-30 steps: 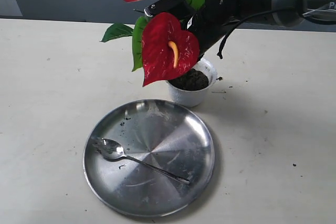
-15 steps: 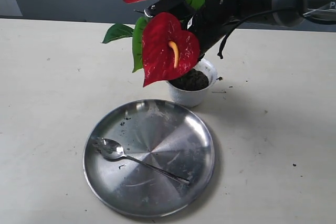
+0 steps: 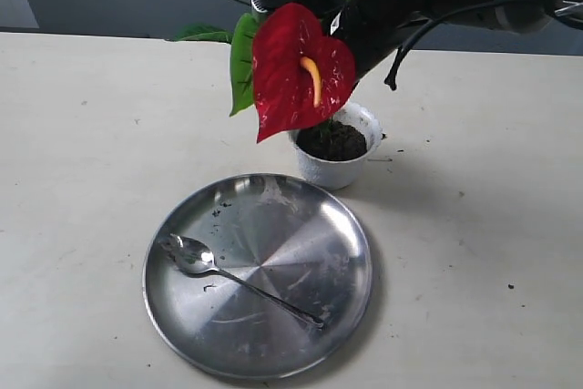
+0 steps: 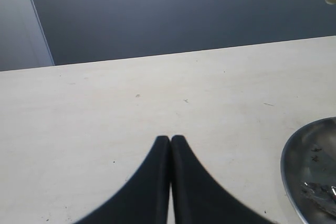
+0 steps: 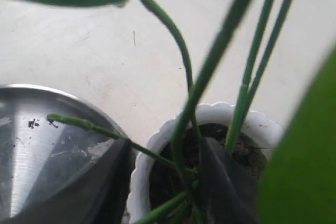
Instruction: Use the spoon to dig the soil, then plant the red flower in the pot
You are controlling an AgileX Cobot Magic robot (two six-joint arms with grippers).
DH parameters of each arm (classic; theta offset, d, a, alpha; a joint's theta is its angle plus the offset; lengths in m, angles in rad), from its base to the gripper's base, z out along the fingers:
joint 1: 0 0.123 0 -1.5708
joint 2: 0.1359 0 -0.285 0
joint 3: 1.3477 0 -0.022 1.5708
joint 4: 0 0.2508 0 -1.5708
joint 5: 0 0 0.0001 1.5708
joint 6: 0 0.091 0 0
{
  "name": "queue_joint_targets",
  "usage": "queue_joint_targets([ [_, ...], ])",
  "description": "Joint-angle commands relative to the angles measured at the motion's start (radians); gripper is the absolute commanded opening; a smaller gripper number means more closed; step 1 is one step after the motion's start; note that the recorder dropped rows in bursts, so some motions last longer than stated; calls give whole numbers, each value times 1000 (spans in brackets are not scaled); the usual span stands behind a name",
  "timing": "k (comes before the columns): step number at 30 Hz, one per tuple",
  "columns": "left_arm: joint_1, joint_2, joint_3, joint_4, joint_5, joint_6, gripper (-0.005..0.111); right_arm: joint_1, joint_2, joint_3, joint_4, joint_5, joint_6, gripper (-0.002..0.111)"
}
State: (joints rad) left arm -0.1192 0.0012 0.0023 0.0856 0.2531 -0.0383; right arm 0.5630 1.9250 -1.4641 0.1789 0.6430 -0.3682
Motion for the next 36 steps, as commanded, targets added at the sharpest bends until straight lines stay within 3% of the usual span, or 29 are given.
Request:
queue_joint_targets([
  [1, -5, -1, -2, -2, -14, -4, 1, -3, -11, 2, -14, 5, 3, 40],
  [14, -5, -1, -2, -2, -14, -4, 1, -3, -18, 2, -12, -54, 3, 39],
  [16, -5, -1, -2, -2, -14, -4, 1, -3, -25, 2, -12, -54, 3, 32],
  [17, -5, -1, -2, -2, -14, -4, 1, -3, -34, 2, -12, -54, 3, 18],
  [19, -5, -1, -2, -2, -14, -4, 1, -3, -43, 2, -12, -54, 3, -1],
  [36, -5, -1, -2, -2, -14, -4, 1, -5, -70, 2, -194, -80, 78, -1],
])
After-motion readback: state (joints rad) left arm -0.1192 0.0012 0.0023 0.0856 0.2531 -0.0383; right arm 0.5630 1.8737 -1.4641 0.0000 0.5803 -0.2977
